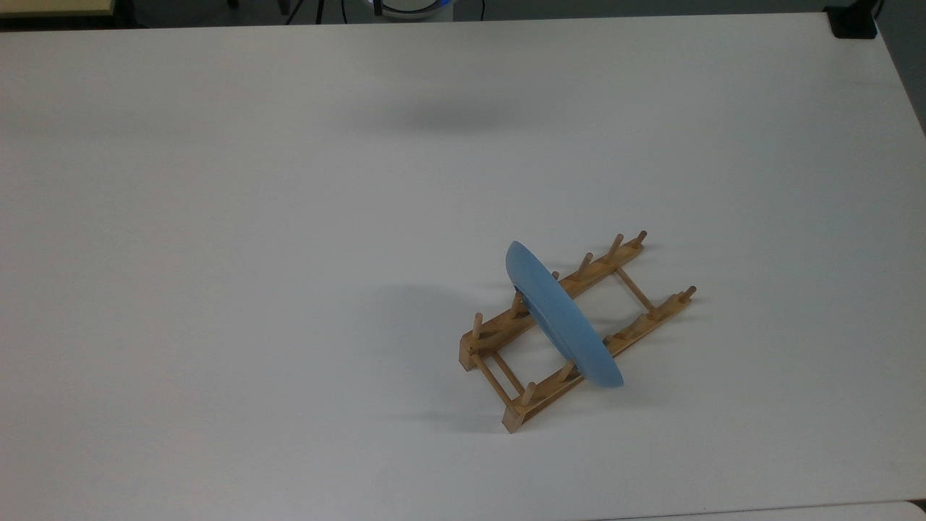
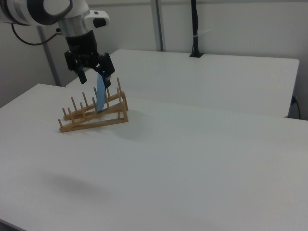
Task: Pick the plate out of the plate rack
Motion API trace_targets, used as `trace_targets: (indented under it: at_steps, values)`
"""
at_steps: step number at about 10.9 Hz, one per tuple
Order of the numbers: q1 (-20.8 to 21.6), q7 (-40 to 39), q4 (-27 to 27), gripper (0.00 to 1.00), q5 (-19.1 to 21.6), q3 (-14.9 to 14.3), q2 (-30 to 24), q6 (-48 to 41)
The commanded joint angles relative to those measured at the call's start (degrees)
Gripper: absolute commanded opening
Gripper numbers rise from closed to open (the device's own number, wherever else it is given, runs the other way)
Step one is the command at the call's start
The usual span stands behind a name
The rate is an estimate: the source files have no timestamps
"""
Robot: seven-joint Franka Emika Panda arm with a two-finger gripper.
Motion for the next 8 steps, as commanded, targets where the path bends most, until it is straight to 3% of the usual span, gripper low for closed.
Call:
trace_targets:
  at_steps: [1,3,5,8]
  values:
    - [0.50,-5.60,-0.71,1.00,0.43,-0.49,1.39,1.30]
    - [1.73,-4.66,2.62,1.00,-1.57,0.99,3.42,4.27]
    - [2.60,-2.56,2.98,1.00,-2.03,1.35,4.48,13.38]
    - [6.72,10.51,2.81,1.00,-2.64,1.35,9.13,28.94]
